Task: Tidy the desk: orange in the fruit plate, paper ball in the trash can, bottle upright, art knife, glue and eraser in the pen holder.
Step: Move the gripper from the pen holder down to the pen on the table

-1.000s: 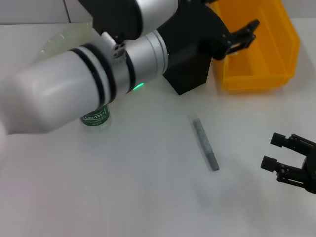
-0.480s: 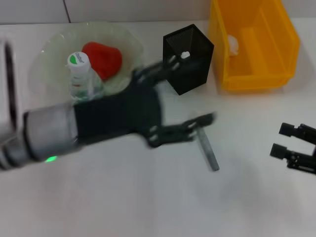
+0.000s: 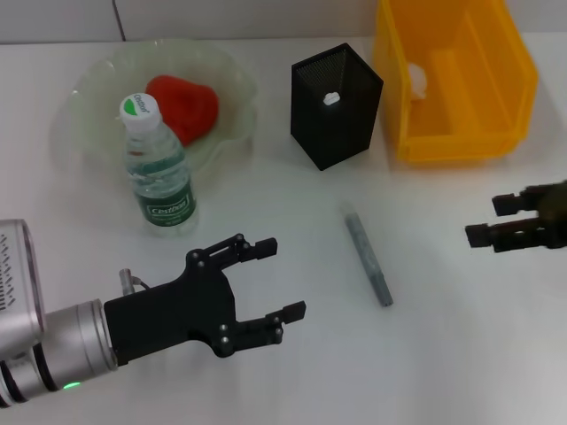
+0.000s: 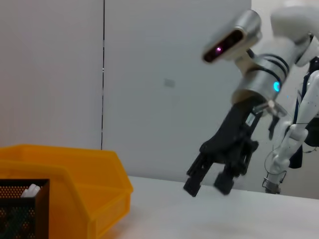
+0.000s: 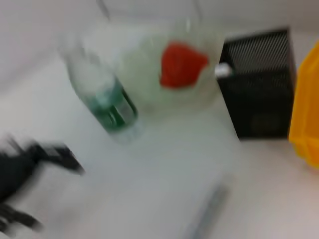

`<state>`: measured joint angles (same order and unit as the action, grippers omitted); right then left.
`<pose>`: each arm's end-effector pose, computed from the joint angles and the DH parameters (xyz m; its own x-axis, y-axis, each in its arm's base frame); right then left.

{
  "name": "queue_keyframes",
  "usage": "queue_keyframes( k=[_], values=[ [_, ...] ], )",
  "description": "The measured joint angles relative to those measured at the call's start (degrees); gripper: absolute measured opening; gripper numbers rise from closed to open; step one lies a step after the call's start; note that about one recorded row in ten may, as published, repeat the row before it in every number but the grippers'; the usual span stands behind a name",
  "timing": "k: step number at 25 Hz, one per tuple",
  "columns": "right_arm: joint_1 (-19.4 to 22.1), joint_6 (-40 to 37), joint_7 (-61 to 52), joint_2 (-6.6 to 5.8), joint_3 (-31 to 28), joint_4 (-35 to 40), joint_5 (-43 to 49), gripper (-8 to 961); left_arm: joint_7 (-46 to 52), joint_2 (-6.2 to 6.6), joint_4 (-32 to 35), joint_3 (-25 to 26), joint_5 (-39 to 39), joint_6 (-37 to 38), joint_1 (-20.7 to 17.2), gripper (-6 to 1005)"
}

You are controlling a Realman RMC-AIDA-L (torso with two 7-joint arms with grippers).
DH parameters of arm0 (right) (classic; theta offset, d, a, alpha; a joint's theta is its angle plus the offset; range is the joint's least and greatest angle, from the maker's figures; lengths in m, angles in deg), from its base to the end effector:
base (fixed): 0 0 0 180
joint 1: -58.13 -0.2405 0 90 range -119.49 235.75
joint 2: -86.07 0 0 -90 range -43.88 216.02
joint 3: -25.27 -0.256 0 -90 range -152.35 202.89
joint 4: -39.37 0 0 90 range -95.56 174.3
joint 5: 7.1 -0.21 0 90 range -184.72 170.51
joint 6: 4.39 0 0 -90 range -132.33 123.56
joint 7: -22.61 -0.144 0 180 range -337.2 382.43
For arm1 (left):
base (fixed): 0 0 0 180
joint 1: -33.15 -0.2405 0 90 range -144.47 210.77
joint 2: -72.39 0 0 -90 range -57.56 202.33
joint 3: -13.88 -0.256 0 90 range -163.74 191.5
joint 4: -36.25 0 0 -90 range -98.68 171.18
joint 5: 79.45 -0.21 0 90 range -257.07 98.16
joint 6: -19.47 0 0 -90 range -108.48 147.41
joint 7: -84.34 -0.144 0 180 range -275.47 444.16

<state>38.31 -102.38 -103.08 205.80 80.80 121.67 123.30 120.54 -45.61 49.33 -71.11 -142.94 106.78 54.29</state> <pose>0.2394 0.3058 0.0642 0.7441 -0.6538 -0.1373 -0.6641 -0.7013 -0.2591 -0.2767 0.2382 -0.0766 0.7528 0.0600 0.6555 0.2562 -0.9440 -0.2079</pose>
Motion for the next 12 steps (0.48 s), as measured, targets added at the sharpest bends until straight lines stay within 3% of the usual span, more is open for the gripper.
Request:
queue_keyframes(
  k=[1,2,5,6,9,10,12],
  values=[
    [0.0,0.0,0.0,0.0,0.0,0.0,0.0,808,0.0,0.0,0.0,0.0,0.0,0.0,0.0,813],
    [-0.87,1.29,-3.49,0.04,4.03,2.28,3.69,808,0.23,0.18,0.09,0.0,0.03,0.03,-0.07,813],
    [-5.96,5.18,-19.06,0.01,20.33,5.59,16.4,807,0.48,0.59,0.82,0.19,0.24,0.06,-1.51,813],
    [-5.96,5.18,-19.06,0.01,20.33,5.59,16.4,807,0.48,0.59,0.82,0.19,0.24,0.06,-1.51,813],
    [-11.3,6.22,-29.19,-0.2,28.35,4.82,21.12,806,0.54,0.63,1.29,0.71,0.11,0.23,-2.11,813],
    [-15.2,6.81,-35.2,-0.17,31.75,3.2,23.41,806,0.57,0.66,1.33,0.84,0.03,0.26,-2.13,813],
    [-16.97,6.99,-37.57,-0.14,32.3,2.01,24.14,805,0.63,0.7,1.35,0.81,-0.01,0.33,-2.24,813]
  ],
)
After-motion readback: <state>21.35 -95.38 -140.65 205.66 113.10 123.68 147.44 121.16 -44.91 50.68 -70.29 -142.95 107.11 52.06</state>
